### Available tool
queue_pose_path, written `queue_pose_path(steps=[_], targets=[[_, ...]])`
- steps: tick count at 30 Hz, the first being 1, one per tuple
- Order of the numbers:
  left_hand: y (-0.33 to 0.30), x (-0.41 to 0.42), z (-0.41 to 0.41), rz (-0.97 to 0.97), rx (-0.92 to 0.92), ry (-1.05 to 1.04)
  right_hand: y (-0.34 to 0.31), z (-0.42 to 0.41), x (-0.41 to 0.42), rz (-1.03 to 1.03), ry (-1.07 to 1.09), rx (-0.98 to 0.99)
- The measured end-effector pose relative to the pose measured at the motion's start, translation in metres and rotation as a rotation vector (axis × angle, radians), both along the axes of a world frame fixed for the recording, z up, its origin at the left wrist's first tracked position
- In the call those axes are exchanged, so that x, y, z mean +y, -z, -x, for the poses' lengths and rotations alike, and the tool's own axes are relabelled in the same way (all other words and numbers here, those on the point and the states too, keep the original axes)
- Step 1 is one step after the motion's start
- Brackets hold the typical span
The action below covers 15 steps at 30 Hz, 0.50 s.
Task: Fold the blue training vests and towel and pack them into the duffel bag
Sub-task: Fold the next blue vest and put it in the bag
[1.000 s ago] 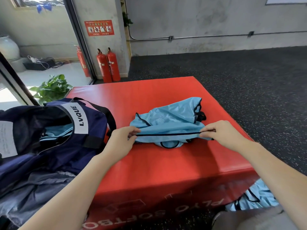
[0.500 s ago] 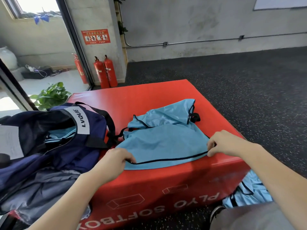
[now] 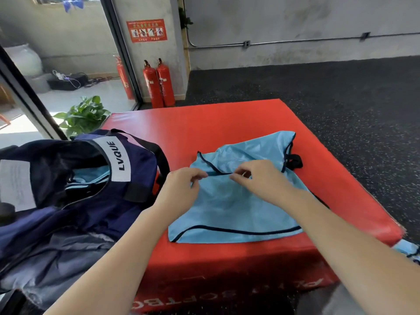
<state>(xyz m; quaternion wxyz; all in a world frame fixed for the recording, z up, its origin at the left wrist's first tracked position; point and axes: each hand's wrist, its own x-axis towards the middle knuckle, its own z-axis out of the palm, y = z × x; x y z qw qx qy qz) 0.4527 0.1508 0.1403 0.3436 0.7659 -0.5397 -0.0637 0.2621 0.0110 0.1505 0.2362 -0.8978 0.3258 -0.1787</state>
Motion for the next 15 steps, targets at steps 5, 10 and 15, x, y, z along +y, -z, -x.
queue_pose_path(steps=[5,10,15], targets=[[0.0,-0.034,-0.007,0.019,-0.002,-0.048,0.011,-0.053,-0.015,0.013,0.039,-0.026],[0.011,-0.062,-0.025,-0.039,-0.014,-0.058,0.02,-0.077,-0.031,0.09,0.052,0.151],[0.018,-0.079,-0.032,-0.07,-0.013,-0.026,0.024,-0.08,-0.04,0.043,0.035,0.095]])
